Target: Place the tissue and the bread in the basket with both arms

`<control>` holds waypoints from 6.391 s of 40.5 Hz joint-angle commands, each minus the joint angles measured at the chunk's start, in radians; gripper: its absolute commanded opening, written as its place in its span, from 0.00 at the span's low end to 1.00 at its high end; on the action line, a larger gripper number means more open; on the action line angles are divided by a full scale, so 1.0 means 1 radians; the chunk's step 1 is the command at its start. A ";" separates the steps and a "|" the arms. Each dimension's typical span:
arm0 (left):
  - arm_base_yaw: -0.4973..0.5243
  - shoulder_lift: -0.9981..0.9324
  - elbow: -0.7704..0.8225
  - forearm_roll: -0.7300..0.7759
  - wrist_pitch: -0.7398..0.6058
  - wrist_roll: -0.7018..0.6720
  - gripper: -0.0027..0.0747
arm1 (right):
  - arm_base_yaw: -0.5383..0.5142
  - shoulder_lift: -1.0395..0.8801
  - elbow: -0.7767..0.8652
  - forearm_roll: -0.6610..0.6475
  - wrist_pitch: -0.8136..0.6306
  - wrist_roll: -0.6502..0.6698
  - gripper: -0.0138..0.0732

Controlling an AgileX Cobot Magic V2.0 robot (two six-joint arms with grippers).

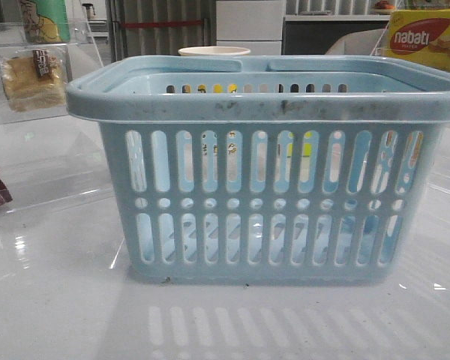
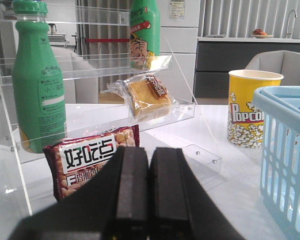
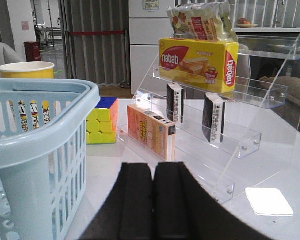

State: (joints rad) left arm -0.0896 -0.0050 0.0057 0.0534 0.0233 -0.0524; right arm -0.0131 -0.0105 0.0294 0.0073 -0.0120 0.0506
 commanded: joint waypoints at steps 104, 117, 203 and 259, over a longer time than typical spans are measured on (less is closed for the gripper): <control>-0.005 0.508 -0.708 -0.002 0.478 -0.003 0.42 | 0.003 0.771 -0.709 -0.007 0.561 0.000 0.25; -0.005 0.533 -0.708 0.021 0.562 -0.003 0.77 | 0.003 0.875 -0.709 -0.007 0.537 0.000 0.78; -0.005 0.697 -0.708 0.019 0.537 -0.003 0.77 | -0.234 1.769 -1.413 0.013 0.298 0.001 0.39; -0.005 0.697 -0.708 0.019 0.515 -0.003 0.77 | 0.440 1.571 -1.393 0.078 0.619 -0.027 0.40</control>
State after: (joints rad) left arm -0.0896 0.6892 -0.6677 0.0735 0.6076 -0.0524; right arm 0.4251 1.5729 -1.3370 0.0715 0.6716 0.0351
